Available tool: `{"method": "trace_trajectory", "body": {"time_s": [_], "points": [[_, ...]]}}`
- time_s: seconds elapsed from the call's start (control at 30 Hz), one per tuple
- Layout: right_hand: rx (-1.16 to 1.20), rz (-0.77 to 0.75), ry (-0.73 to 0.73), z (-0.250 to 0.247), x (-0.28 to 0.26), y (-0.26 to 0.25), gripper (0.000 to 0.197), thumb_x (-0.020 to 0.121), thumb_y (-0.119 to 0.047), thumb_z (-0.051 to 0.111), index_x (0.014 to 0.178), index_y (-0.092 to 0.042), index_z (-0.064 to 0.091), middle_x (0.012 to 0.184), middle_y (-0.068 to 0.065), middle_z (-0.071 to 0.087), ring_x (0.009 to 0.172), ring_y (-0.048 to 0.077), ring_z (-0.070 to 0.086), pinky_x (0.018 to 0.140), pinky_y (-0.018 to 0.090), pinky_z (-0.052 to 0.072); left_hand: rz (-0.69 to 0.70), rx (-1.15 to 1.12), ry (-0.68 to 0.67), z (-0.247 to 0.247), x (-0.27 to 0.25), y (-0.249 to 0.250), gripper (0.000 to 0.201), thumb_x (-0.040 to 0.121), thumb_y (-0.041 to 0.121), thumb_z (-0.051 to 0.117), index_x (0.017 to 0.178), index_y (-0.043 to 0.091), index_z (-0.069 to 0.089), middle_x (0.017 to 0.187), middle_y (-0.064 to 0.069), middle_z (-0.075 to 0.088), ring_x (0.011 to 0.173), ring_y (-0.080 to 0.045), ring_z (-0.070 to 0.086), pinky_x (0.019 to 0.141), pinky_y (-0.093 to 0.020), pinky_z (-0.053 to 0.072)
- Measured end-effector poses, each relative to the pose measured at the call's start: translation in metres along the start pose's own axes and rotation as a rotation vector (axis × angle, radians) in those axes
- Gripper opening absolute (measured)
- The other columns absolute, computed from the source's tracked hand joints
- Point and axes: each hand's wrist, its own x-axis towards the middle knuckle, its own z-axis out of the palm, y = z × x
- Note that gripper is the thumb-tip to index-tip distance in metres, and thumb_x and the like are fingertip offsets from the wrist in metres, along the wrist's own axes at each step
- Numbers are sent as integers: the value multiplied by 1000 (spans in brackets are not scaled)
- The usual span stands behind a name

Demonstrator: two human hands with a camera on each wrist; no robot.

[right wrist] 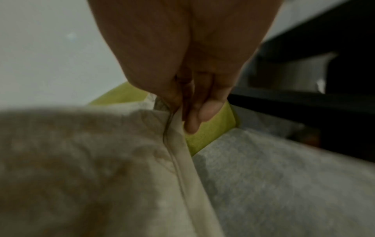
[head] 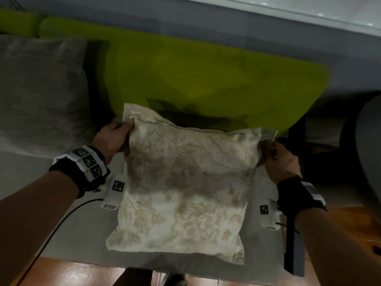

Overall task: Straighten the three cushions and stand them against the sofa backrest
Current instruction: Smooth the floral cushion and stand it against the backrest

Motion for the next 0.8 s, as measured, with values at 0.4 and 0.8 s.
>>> {"method": "trace_trajectory", "body": {"time_s": [0.4,0.8], "points": [[-267,-325,97,3,-6,-9,63,103,-28,49,160,-18,25,157,18,42,138,42,44,109,55,40,314,449,70,12,-10,-3,48,94,56,51,129,23,52,127,-8,58,116,-32,57,101,-42,45],[-398,-879,-298,91,-25,-12,74,100,-69,21,162,-36,0,172,-3,-6,158,28,-10,124,60,8,953,1229,-420,64,-8,-23,85,82,87,20,151,51,-13,163,8,-28,150,-29,-24,117,-64,0]]}}
